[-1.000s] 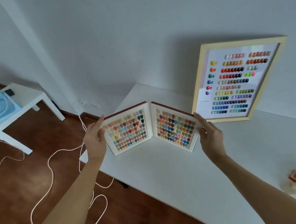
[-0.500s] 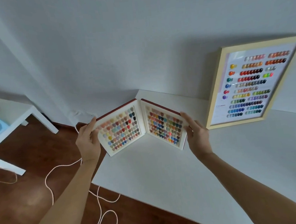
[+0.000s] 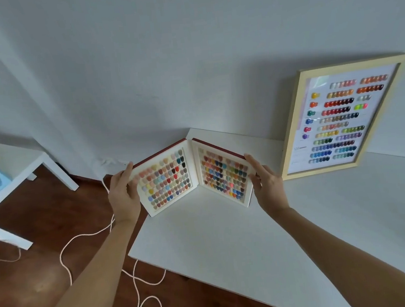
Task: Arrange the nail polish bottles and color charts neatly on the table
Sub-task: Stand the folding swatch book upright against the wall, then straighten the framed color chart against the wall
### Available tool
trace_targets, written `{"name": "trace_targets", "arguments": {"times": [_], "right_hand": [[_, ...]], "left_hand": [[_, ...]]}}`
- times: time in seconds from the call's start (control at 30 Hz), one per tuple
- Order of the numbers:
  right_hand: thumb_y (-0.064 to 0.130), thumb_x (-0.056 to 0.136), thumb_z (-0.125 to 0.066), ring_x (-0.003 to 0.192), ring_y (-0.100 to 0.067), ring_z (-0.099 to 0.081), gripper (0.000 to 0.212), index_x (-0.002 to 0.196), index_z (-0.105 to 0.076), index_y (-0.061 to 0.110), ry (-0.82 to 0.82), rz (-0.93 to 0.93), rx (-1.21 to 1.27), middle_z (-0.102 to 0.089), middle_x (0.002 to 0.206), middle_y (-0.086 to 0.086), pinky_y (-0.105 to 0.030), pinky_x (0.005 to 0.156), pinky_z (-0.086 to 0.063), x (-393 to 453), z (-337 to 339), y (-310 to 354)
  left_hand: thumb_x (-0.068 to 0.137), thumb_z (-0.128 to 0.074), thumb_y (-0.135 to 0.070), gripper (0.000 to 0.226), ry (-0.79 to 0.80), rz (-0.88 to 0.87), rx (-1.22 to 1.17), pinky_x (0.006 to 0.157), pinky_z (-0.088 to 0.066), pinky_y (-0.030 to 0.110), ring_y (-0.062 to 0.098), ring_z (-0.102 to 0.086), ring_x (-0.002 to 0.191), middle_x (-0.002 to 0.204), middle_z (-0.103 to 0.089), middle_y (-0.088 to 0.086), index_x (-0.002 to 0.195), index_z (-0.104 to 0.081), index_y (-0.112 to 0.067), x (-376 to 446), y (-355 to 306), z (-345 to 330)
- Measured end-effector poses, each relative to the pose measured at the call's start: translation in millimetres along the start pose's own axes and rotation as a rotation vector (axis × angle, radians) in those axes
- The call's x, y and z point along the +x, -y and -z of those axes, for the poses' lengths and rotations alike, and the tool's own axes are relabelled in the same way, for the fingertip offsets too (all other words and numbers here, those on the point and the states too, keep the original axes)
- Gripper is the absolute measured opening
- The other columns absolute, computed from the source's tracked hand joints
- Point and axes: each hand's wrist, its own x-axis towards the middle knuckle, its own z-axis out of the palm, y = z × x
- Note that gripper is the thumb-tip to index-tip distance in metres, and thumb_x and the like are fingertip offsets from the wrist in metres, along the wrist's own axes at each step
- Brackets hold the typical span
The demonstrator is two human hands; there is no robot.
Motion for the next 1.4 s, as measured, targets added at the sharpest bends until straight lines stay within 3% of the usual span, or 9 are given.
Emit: {"name": "trace_targets", "arguments": {"times": [0.2,0.37,0.5,0.63,0.83,0.93,1.03,1.23,1.4], "right_hand": [[0.02,0.092,-0.056,0.099,-0.024,-0.062,0.059,0.142,-0.03,0.037,0.035,-0.02,-0.074,-0.06,0.123,-0.008,-0.043,0.084,-0.055,-2,10,0],[0.02,0.091,-0.059,0.109,-0.028,-0.059,0.063,0.143,-0.028,0.037,0.051,-0.003,-0.064,-0.056,0.13,-0.008,-0.046,0.092,-0.05,-5,22,-2],[0.021,0.089,-0.061,0.112,-0.03,-0.057,0.063,0.142,-0.03,0.036,0.027,0.024,-0.062,-0.055,0.131,-0.008,-0.049,0.094,-0.048,-7,36,-7],[0.021,0.089,-0.061,0.11,-0.027,-0.058,0.06,0.14,-0.033,0.035,-0.032,0.021,-0.069,-0.056,0.128,-0.008,-0.042,0.096,-0.046,-12,58,-20],[0.016,0.089,-0.061,0.125,-0.029,-0.048,0.057,0.139,-0.038,0.029,-0.075,-0.022,-0.073,-0.053,0.133,-0.01,-0.047,0.096,-0.046,-21,109,-58],[0.013,0.089,-0.061,0.119,-0.027,-0.053,0.056,0.139,-0.04,0.027,-0.105,-0.017,-0.087,-0.055,0.131,-0.012,-0.042,0.095,-0.047,-27,142,-81],[0.01,0.088,-0.061,0.112,-0.027,-0.056,0.055,0.138,-0.042,0.024,-0.131,-0.019,-0.105,-0.057,0.127,-0.013,-0.04,0.091,-0.05,-33,174,-103],[0.007,0.088,-0.061,0.104,-0.028,-0.06,0.052,0.136,-0.046,0.02,-0.18,-0.027,-0.135,-0.059,0.121,-0.015,-0.04,0.09,-0.051,-31,227,-147],[0.008,0.087,-0.061,0.098,-0.029,-0.061,0.052,0.135,-0.045,0.02,-0.198,-0.09,-0.183,-0.061,0.116,-0.016,-0.039,0.085,-0.052,-18,249,-185]], "left_hand": [[0.092,-0.056,-0.012,0.047,0.043,0.013,0.13,0.092,-0.054,0.048,0.029,-0.038,0.133,0.146,-0.033,0.014,0.137,-0.047,-0.02,-3,-10,-2],[0.092,-0.058,-0.017,0.046,0.022,-0.031,0.225,0.106,-0.039,0.056,0.034,-0.028,0.139,0.15,-0.031,0.015,0.137,-0.047,-0.017,-1,-29,-6],[0.094,-0.048,-0.031,0.045,0.033,-0.067,0.147,0.102,-0.043,0.058,0.031,-0.028,0.14,0.15,-0.031,0.013,0.137,-0.047,-0.015,-1,-62,-16],[0.095,-0.054,-0.023,0.042,0.041,-0.124,0.022,0.096,-0.051,0.049,0.027,-0.037,0.135,0.146,-0.037,0.014,0.135,-0.049,-0.01,-6,-111,-40],[0.093,-0.057,-0.016,0.042,0.062,-0.236,-0.117,0.104,-0.04,0.021,0.025,-0.042,0.133,0.141,-0.044,0.015,0.134,-0.05,-0.007,-17,-198,-89],[0.095,-0.054,-0.021,0.042,0.088,-0.244,-0.181,0.106,-0.035,0.019,0.02,-0.04,0.135,0.143,-0.044,0.011,0.136,-0.047,-0.012,-25,-241,-119],[0.095,-0.054,-0.018,0.041,0.081,-0.263,-0.228,0.104,-0.027,0.004,0.019,-0.042,0.132,0.139,-0.048,0.012,0.134,-0.049,-0.009,-35,-279,-149],[0.096,-0.052,-0.021,0.041,0.142,-0.253,-0.221,0.103,-0.04,0.027,0.023,-0.046,0.131,0.139,-0.051,0.013,0.134,-0.048,-0.007,-53,-323,-208],[0.095,-0.052,-0.016,0.042,0.181,-0.166,-0.226,0.101,-0.038,0.021,0.021,-0.046,0.13,0.138,-0.049,0.012,0.135,-0.045,-0.007,-60,-331,-254]]}}
